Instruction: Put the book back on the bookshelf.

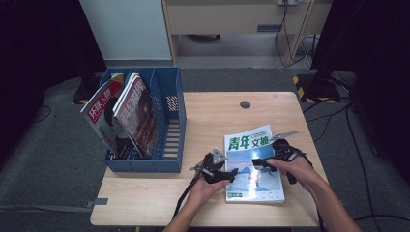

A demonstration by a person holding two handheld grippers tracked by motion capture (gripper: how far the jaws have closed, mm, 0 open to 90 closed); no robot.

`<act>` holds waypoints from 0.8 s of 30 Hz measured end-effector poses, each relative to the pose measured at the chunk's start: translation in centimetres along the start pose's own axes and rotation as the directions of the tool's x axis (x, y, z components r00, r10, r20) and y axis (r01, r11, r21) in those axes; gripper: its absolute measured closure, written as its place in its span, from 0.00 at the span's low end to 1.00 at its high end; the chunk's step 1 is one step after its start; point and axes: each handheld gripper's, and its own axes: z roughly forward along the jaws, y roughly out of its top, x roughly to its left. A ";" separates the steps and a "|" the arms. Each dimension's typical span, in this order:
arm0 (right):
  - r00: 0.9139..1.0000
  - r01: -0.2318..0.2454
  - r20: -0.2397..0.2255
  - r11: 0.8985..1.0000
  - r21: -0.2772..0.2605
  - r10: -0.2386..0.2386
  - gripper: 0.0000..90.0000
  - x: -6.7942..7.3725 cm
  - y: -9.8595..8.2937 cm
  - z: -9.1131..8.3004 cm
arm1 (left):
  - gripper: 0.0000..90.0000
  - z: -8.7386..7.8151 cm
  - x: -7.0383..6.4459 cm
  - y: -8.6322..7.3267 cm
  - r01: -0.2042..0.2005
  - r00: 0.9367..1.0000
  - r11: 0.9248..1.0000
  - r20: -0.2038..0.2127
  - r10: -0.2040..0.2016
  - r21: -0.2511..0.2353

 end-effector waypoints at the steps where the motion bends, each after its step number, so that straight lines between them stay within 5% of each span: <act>1: 1.000 0.021 0.003 0.999 0.025 -0.021 0.33 0.4 0.1 0.3 | 0.27 0.0 0.0 0.0 -0.001 1.000 1.000 -0.001 0.001 0.000; 4: 0.996 0.058 0.056 0.994 0.092 -0.064 0.34 1.0 0.1 0.8 | 0.27 0.0 0.0 0.0 -0.002 1.000 1.000 -0.003 0.002 -0.002; 20: 0.997 0.071 0.001 0.996 0.051 -0.072 0.78 0.8 0.0 0.1 | 0.27 0.0 0.0 0.0 0.001 1.000 1.000 -0.004 -0.001 -0.003; 24: 0.998 0.059 0.012 0.997 0.057 -0.060 0.79 1.0 0.2 0.1 | 0.27 0.0 -0.1 0.0 -0.003 1.000 1.000 -0.006 0.003 -0.005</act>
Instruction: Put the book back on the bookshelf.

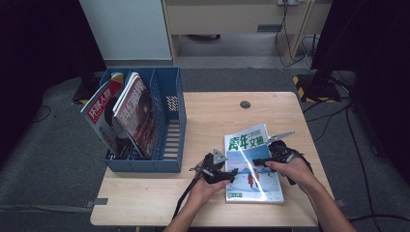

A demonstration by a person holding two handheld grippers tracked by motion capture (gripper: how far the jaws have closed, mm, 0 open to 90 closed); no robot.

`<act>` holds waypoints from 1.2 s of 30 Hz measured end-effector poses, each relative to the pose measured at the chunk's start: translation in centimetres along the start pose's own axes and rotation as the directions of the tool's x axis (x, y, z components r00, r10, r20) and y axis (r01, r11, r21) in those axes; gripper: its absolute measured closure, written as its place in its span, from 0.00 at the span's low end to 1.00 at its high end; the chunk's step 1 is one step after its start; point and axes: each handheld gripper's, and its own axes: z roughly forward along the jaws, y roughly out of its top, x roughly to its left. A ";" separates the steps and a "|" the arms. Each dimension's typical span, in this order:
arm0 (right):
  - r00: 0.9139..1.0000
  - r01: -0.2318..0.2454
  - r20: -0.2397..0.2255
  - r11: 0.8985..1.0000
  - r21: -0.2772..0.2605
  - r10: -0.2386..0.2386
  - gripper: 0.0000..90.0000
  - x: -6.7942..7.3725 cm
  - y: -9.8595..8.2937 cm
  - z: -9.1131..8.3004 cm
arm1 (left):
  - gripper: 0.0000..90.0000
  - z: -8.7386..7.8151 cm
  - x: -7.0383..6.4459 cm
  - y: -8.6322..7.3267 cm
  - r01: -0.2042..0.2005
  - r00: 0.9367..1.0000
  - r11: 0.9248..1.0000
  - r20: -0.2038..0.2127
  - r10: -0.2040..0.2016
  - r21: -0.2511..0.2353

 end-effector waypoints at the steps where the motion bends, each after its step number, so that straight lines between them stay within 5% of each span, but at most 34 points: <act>1: 1.000 -0.001 0.007 1.000 0.004 0.001 0.79 0.1 0.0 0.0 | 0.27 0.0 0.0 0.0 0.001 1.000 1.000 0.000 -0.001 0.000; 9: 0.999 0.027 0.045 1.000 0.004 -0.027 0.63 0.5 -0.4 0.5 | 0.27 0.0 0.0 0.0 0.000 1.000 1.000 0.000 0.000 0.000; 18: 1.000 0.005 -0.005 0.999 -0.040 -0.005 0.85 0.5 -0.1 -0.2 | 0.26 0.0 0.0 0.0 0.000 1.000 1.000 -0.001 0.000 0.000; 28: 0.998 -0.059 -0.042 0.994 -0.096 0.055 0.89 0.8 0.2 -1.1 | 0.21 -0.6 0.7 0.3 0.014 1.000 1.000 -0.010 -0.014 0.005; 36: 0.996 -0.059 -0.068 0.990 -0.125 0.051 0.91 1.0 0.5 -1.9 | 0.19 -1.5 1.2 1.0 0.034 0.999 0.999 0.003 -0.034 -0.008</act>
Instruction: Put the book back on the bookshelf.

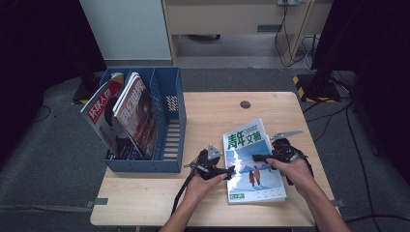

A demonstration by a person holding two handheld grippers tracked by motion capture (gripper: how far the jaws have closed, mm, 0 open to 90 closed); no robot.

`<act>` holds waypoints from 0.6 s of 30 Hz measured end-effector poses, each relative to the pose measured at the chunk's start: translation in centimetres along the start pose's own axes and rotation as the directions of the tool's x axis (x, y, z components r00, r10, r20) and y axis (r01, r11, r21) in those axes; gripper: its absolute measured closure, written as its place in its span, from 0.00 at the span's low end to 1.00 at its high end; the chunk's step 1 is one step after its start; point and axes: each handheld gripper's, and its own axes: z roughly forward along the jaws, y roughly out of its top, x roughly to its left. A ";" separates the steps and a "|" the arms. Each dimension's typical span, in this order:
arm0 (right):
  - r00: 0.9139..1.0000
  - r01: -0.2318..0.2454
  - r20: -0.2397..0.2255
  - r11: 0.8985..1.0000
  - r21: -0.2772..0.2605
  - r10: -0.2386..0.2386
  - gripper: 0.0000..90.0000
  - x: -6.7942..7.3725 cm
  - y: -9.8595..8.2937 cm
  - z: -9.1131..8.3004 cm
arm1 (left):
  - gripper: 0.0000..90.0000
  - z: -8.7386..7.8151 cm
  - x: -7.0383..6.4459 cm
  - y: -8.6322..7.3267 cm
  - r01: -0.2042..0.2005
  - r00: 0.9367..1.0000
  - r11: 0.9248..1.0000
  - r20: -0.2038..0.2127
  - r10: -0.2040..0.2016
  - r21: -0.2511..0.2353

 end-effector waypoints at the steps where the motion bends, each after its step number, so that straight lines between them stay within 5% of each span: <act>1: 1.000 0.001 0.003 1.000 0.001 -0.001 0.91 0.1 0.1 0.0 | 0.19 0.0 -0.1 0.0 -0.001 1.000 1.000 0.000 0.001 -0.002; 11: 1.000 0.013 0.000 1.000 -0.004 -0.013 0.91 0.7 0.8 -0.6 | 0.19 -0.2 -0.2 0.8 -0.018 1.000 1.000 0.007 0.018 0.019; 18: 0.999 0.031 0.009 0.999 -0.006 -0.031 0.91 0.9 1.4 -1.0 | 0.19 -0.1 0.3 1.3 0.008 1.000 1.000 -0.001 -0.008 0.009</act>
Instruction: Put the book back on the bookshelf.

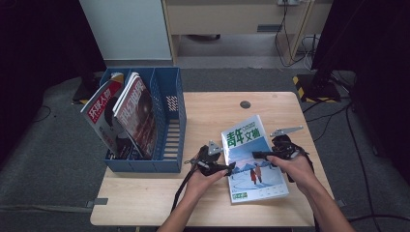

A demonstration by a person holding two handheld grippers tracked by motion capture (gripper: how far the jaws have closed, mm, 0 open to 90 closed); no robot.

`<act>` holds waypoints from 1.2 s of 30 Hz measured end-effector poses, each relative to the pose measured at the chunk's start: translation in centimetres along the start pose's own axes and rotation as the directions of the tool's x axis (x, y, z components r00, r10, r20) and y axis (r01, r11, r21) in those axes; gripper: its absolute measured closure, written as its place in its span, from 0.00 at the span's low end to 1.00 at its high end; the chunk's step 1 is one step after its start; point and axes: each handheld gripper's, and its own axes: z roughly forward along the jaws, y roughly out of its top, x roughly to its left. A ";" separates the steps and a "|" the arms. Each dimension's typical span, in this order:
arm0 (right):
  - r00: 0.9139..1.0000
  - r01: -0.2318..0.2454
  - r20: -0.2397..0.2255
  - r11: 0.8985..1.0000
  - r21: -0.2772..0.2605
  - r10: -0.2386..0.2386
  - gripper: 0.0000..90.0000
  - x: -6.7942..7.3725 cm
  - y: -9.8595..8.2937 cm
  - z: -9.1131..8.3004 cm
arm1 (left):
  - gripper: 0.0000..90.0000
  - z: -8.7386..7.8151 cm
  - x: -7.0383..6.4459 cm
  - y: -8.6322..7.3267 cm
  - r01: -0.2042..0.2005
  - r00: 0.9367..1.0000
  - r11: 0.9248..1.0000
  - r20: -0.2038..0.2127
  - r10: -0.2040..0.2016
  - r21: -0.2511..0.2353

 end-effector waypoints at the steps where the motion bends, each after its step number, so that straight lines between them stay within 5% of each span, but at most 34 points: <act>1: 1.000 -0.002 -0.001 1.000 -0.001 0.002 0.91 0.0 0.1 -0.1 | 0.19 0.0 0.0 0.0 -0.002 1.000 1.000 0.000 0.002 0.002; 19: 1.000 0.018 0.022 1.000 -0.007 -0.018 0.93 0.4 1.5 -1.0 | 0.18 0.1 0.7 -0.1 0.054 0.998 0.999 0.027 -0.054 -0.006; 36: 0.999 0.027 0.044 1.000 0.016 -0.028 0.93 0.8 2.3 -0.9 | 0.18 0.5 0.7 0.0 0.064 0.998 0.998 0.027 -0.063 -0.015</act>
